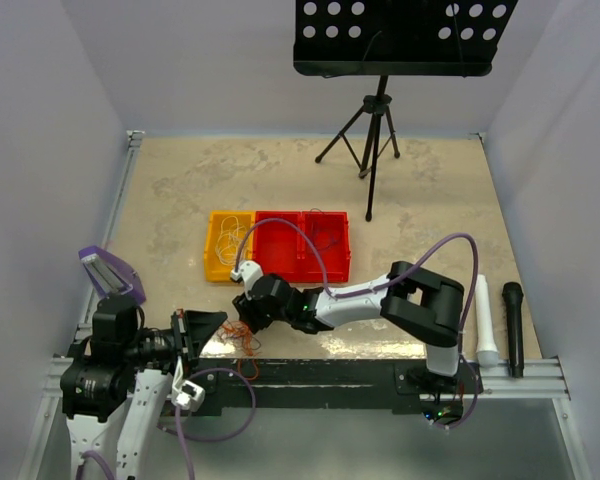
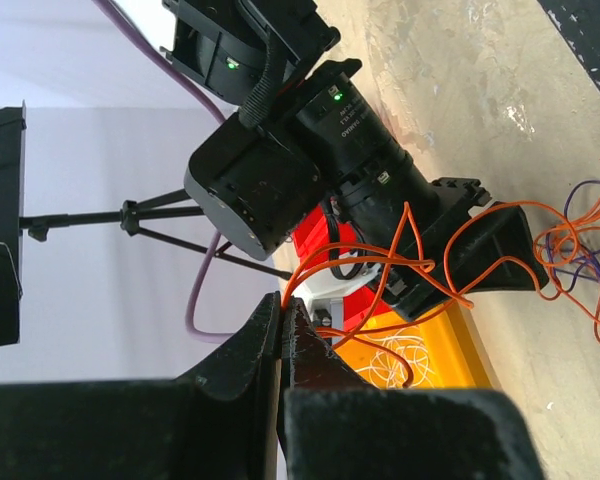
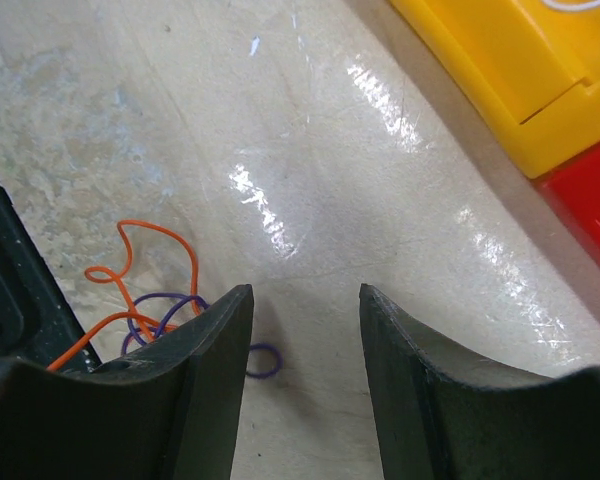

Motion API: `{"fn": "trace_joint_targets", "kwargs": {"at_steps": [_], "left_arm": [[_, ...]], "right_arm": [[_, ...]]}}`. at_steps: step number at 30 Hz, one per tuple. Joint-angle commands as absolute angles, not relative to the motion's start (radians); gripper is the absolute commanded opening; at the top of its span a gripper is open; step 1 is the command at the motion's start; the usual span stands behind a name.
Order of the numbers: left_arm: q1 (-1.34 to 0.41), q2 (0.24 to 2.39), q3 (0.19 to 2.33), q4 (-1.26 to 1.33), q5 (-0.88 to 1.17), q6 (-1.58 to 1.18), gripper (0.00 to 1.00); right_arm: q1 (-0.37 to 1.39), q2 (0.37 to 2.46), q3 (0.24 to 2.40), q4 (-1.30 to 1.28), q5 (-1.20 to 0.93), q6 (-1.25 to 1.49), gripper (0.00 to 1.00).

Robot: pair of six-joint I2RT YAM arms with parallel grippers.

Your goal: Untangle the cables

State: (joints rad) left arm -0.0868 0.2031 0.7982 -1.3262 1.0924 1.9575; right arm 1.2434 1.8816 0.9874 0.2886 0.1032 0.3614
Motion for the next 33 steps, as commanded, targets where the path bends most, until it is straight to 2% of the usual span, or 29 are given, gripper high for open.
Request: {"fn": "trace_joint_targets", "kwargs": {"at_steps": [1,8,19,25,33], "left_arm": [[-0.092,0.196,0.788,-1.318,1.103,2.729,0.0],[-0.092,0.193,0.779,-1.318,1.081,2.73,0.0],[-0.092,0.184,0.764,-1.316,1.077,2.732,0.0],[-0.092,0.183,0.765,-1.316,1.077,2.731,0.0],[-0.092,0.186,0.765,-1.316,1.072,2.73,0.0]], "right_arm": [[1.249,1.879,1.029,0.275,0.075,0.331,0.51],[1.252,1.876,1.017,0.259,0.072,0.33,0.48],[1.252,1.717,0.897,0.339,0.045,0.357,0.51],[1.252,1.753,0.893,0.334,0.003,0.341,0.45],[1.252,1.799,0.922,0.313,0.003,0.316,0.44]]}}
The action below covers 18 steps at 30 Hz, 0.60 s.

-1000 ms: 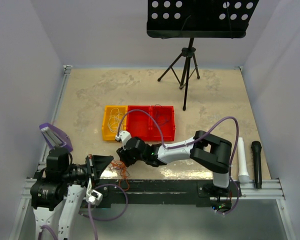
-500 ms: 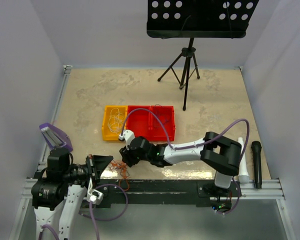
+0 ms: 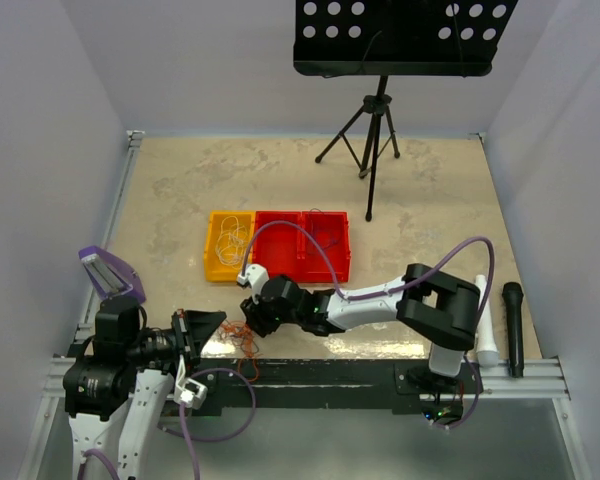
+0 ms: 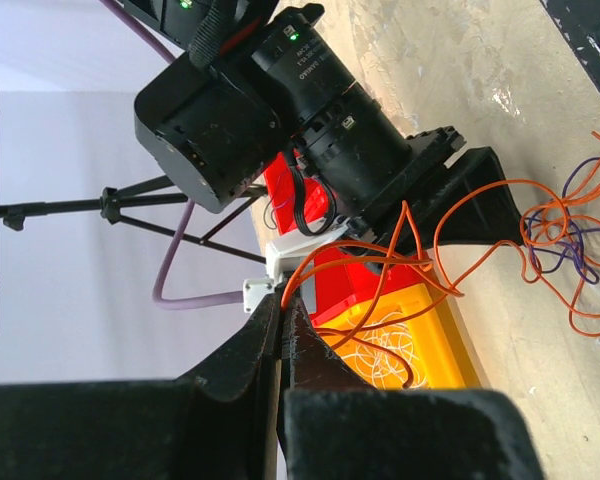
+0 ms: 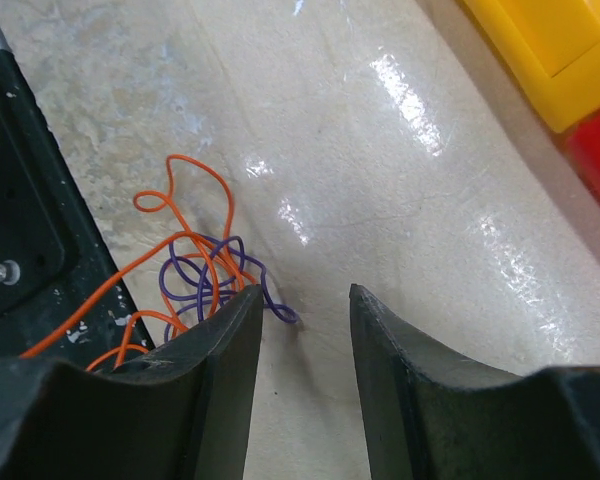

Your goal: Untangle the cables

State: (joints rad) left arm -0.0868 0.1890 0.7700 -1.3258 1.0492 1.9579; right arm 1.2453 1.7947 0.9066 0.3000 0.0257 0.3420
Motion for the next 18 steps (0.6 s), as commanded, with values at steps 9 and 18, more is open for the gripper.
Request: {"fn": "trace_joint_targets", "kwargs": {"at_steps": [9,18], "left_arm": [[-0.092,0.186,0.765,-1.316,1.071,2.732,0.0],[-0.091,0.173,0.747,-1.316,1.02,2.726,0.0]], "right_arm": [[1.253,1.844,0.939,0.328,0.003,0.321,0.38],[1.253,1.836,0.931,0.336,-0.017,0.325,0.02]]}}
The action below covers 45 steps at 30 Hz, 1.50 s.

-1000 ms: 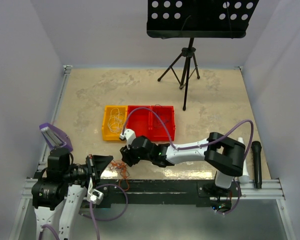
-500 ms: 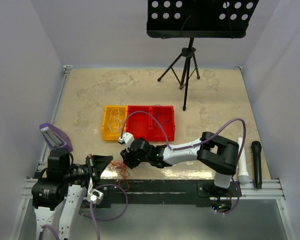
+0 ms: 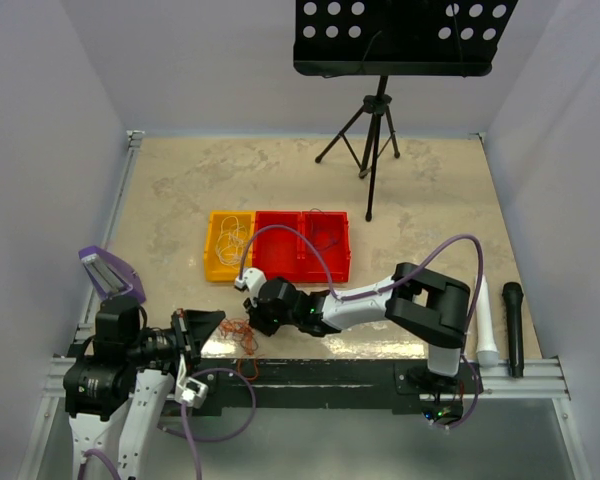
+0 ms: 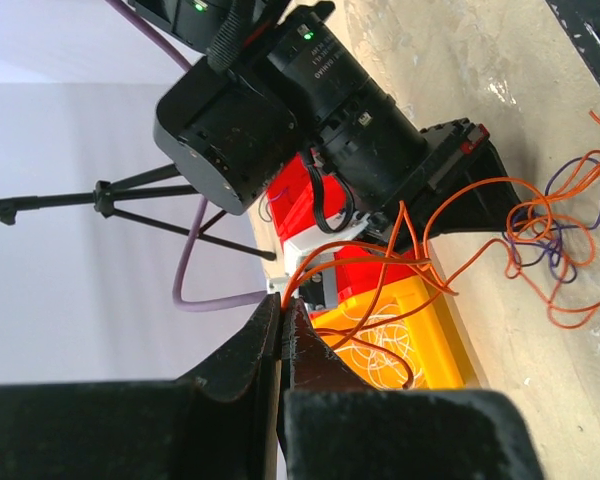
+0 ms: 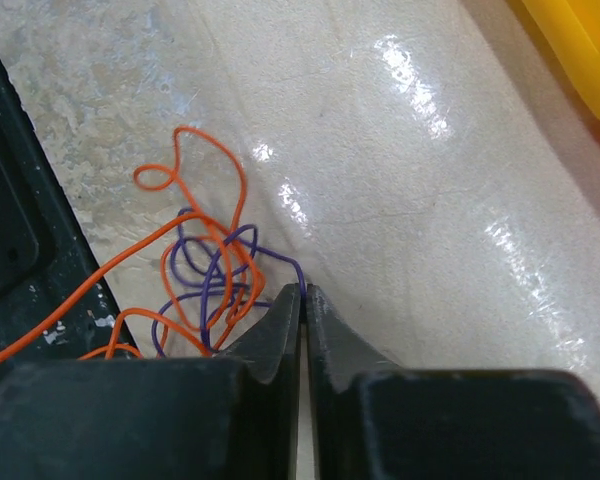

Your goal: Untangle the cables

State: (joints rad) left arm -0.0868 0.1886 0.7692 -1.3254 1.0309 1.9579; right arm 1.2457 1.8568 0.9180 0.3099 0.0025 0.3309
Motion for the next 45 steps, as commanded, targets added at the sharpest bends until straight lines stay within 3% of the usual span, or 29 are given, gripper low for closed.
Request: {"fn": "trace_joint_targets", "kwargs": {"at_steps": [1,5,13,20,26,34,45], "left_arm": [[-0.092,0.169,0.739,-1.318,1.009,2.718,0.0],[-0.091,0.161,0.704,-1.309,0.941,2.648,0.0],[-0.091,0.094,0.585,-0.988,0.732,2.073,0.0],[-0.091,0.139,0.558,-1.005,0.545,1.786,0.0],[-0.091,0.21,0.509,-1.035,0.428,1.594,0.0],[-0.091,0.198,0.414,-0.986,0.353,1.512,0.0],[-0.091,0.189,0.337,-0.96,0.29,1.528,0.0]], "right_arm": [[1.253,1.821,0.922,0.342,-0.012,0.325,0.0],[1.252,1.737,0.904,0.333,0.069,0.353,0.0],[1.215,1.378,0.858,0.157,0.573,0.486,0.0],[1.158,1.042,0.841,-0.03,0.918,0.626,0.0],[1.135,0.91,0.936,-0.191,1.109,0.66,0.0],[1.129,0.769,1.14,-0.377,1.362,0.637,0.0],[1.132,0.646,1.258,-0.243,1.474,0.359,0.0]]}}
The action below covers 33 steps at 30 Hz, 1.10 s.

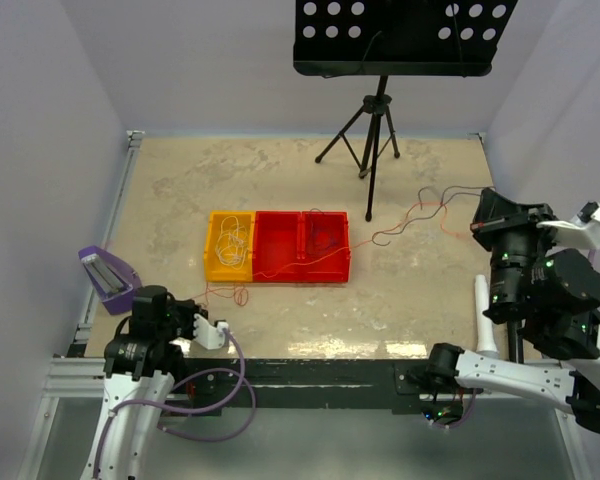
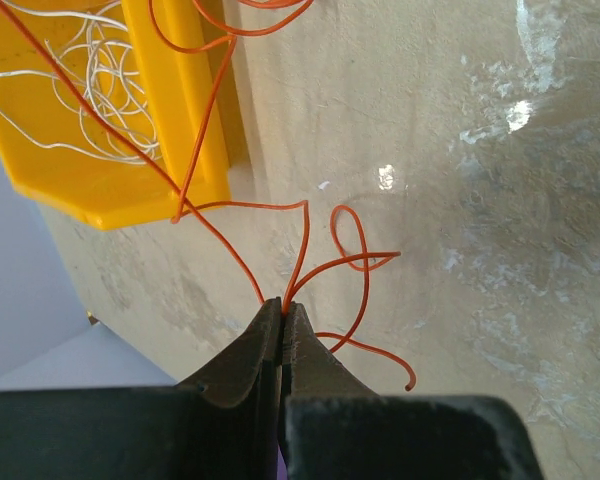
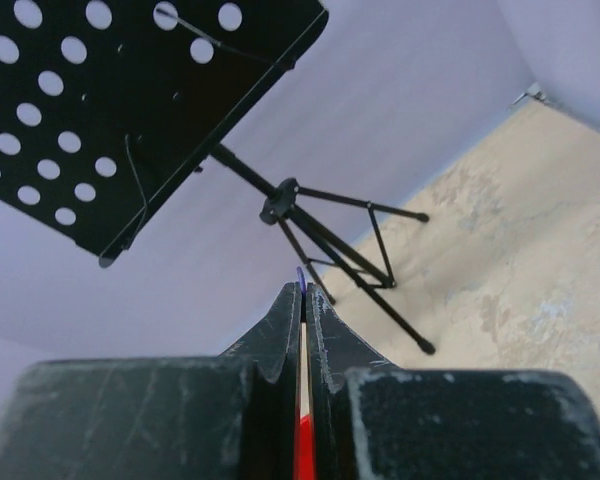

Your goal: Untangle the cables

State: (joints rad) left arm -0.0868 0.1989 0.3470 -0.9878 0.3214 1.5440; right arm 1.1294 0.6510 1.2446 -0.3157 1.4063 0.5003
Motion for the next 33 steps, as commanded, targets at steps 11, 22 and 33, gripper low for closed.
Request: {"fn": "trace_joint_targets", "kwargs": {"at_steps": [11,22,33], "left_arm": [[-0.091,0.218,0.328,-0.931,0.27,1.502,0.0],[-0.091,0.301,0.314,-0.871,0.176,1.476,0.0],[-0.087,0.348,0.307,-0.769,0.052,1.22,0.0]], "right_arm": [[1.131,0.612,1.361,-0.115,1.609,0.114,0.0],[1.131,0.577,1.39,0.029,1.608,-0.061,0.0],[1.131,0.623,1.627,-0.2,1.66,0.072,0.0]]}}
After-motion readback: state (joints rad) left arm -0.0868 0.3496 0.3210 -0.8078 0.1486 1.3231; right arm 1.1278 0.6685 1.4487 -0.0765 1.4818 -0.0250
